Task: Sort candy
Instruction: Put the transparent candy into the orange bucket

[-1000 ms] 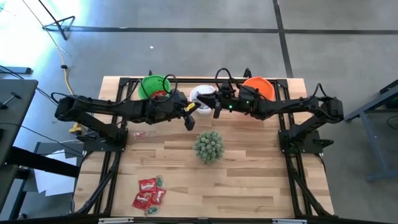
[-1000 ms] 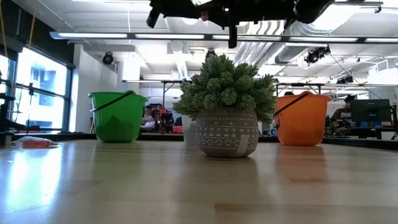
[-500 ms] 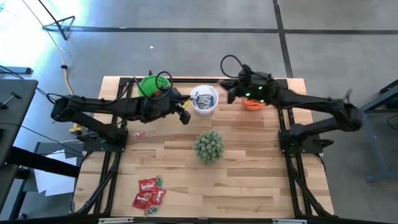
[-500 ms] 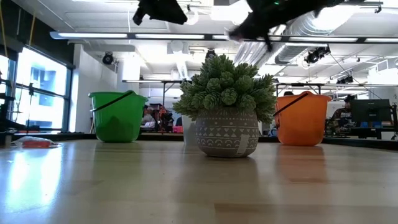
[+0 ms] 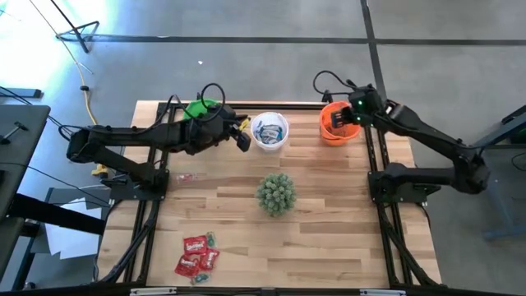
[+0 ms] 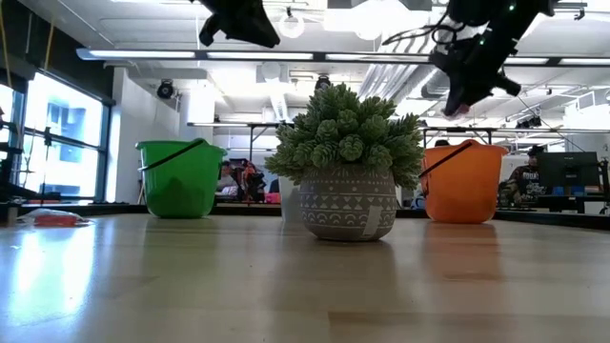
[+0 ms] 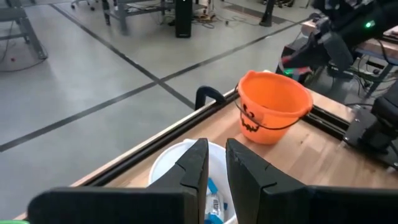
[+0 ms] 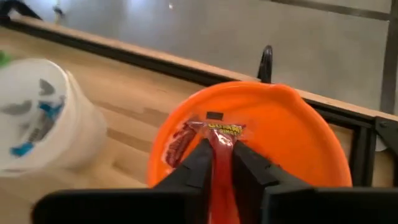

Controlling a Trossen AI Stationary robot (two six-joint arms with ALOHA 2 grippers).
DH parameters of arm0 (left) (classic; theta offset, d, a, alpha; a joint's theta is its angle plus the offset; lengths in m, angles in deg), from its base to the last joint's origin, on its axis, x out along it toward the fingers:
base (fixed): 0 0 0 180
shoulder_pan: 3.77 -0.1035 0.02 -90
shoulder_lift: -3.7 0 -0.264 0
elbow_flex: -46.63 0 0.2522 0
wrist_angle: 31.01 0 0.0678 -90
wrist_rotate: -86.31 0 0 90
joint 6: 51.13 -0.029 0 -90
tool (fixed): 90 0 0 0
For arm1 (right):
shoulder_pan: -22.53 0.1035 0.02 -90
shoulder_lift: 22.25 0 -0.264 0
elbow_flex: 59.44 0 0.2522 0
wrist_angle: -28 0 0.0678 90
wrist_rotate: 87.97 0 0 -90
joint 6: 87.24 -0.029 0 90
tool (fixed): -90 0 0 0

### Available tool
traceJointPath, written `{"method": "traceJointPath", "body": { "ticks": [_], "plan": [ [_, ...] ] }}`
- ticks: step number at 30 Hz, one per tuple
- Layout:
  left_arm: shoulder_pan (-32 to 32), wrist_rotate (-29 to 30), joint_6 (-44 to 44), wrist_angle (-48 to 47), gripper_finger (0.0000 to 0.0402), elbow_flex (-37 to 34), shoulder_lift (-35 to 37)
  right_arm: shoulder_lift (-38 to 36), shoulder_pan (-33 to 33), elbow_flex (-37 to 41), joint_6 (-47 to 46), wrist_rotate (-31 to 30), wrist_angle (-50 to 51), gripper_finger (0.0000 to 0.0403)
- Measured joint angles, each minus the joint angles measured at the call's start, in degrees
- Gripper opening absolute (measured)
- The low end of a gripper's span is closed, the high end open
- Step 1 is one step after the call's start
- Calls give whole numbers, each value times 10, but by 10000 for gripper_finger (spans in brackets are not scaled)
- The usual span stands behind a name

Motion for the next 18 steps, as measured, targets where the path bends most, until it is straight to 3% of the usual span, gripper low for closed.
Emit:
{"method": "traceJointPath", "body": {
  "ticks": [9,11,16,18],
  "plan": [
    [-5,-3,4,-12,44,0,4,23,-35,0,26,22,0,164],
    [-7,-9,25,-44,44,0,12,22,-36,0,0,56,0,183],
    [-29,-122,146,-217,44,0,46,22,-27,0,-58,195,-2,200],
    [-34,-154,144,-315,44,0,62,22,-13,0,-63,226,-2,200]
  ]
}}
